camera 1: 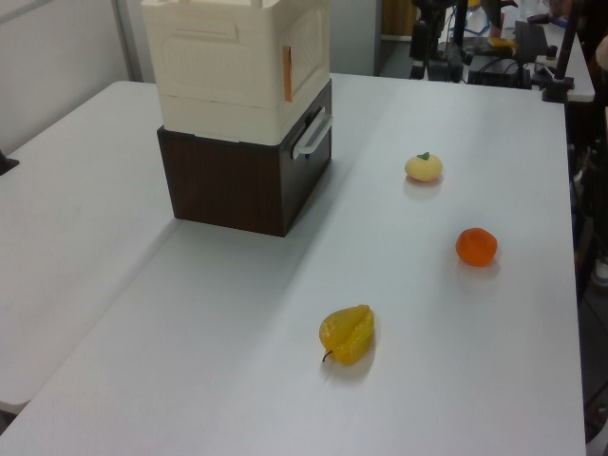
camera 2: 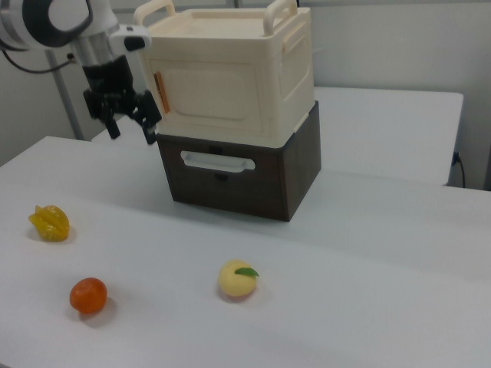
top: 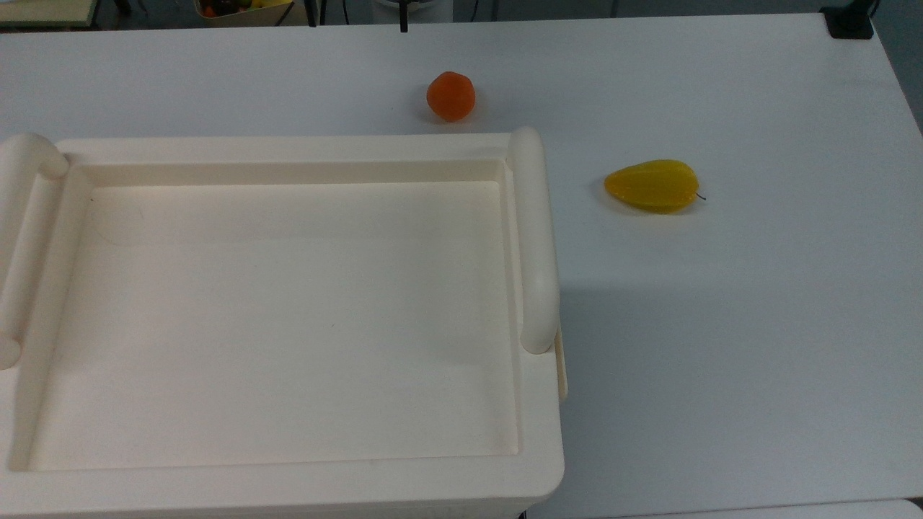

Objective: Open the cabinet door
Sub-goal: 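Move the open gripper toward the orange handle on the cabinet door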

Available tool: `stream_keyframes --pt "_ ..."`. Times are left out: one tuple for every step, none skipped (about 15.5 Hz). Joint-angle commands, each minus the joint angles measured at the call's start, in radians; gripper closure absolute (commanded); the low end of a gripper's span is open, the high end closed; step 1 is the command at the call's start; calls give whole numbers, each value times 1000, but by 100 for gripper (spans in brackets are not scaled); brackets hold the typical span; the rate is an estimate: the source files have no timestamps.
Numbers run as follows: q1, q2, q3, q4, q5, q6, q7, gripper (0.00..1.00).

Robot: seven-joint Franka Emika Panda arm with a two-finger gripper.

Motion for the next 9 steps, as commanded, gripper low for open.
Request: stream_keyframes --pt "38 72 -3 90 34 115 0 0" --pt "47 83 -3 90 32 163 0 0" --pt "55 99 -3 93 32 206 0 0" --pt "68 115 -3 93 32 250 2 2" --pt "85 132 -3 93 32 305 9 3" --pt "93 147 -3 93 32 368 34 3" --pt "98 164 -3 93 32 431 61 3" --pt "99 178 -3 93 26 488 86 3" --pt "105 187 -3 93 23 537 100 3"
